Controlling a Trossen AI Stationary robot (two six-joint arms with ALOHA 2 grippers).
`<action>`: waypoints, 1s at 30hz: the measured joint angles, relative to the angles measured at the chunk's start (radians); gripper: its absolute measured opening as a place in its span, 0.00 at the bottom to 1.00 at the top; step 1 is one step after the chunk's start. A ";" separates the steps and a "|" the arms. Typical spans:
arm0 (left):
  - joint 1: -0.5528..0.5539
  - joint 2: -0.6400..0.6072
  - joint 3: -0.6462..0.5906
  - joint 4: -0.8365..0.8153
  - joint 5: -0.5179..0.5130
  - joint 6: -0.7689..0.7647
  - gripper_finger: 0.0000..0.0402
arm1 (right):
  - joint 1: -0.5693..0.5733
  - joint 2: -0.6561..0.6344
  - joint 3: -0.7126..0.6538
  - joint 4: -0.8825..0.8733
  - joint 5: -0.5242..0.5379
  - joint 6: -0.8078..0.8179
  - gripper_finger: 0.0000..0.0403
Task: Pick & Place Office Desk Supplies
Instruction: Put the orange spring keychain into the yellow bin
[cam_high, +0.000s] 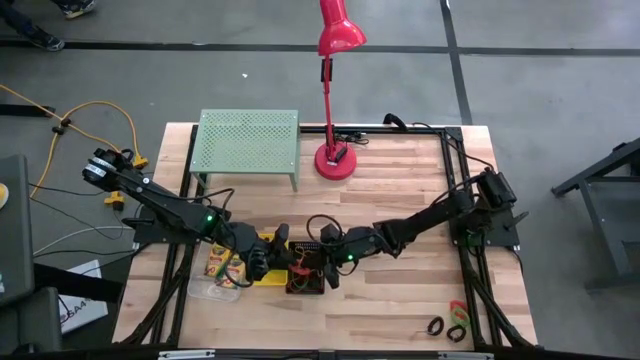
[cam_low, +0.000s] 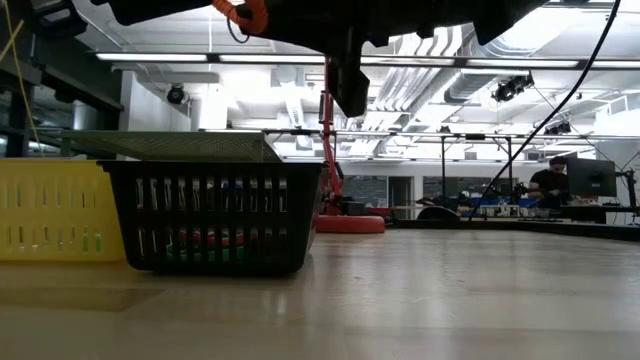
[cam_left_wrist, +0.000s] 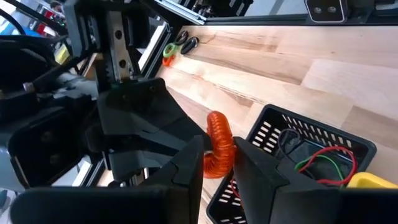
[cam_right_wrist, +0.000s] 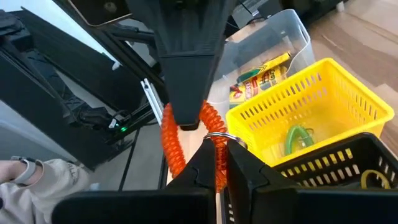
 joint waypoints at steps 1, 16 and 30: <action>0.000 0.000 0.000 0.005 0.000 0.000 0.20 | 0.000 0.000 0.000 0.000 0.000 0.000 0.01; 0.000 0.000 0.000 0.021 0.000 0.000 0.12 | 0.000 0.000 0.000 -0.001 0.000 -0.012 0.01; 0.000 0.000 0.000 0.021 0.000 0.000 0.10 | 0.000 0.000 0.000 -0.001 -0.005 -0.022 0.03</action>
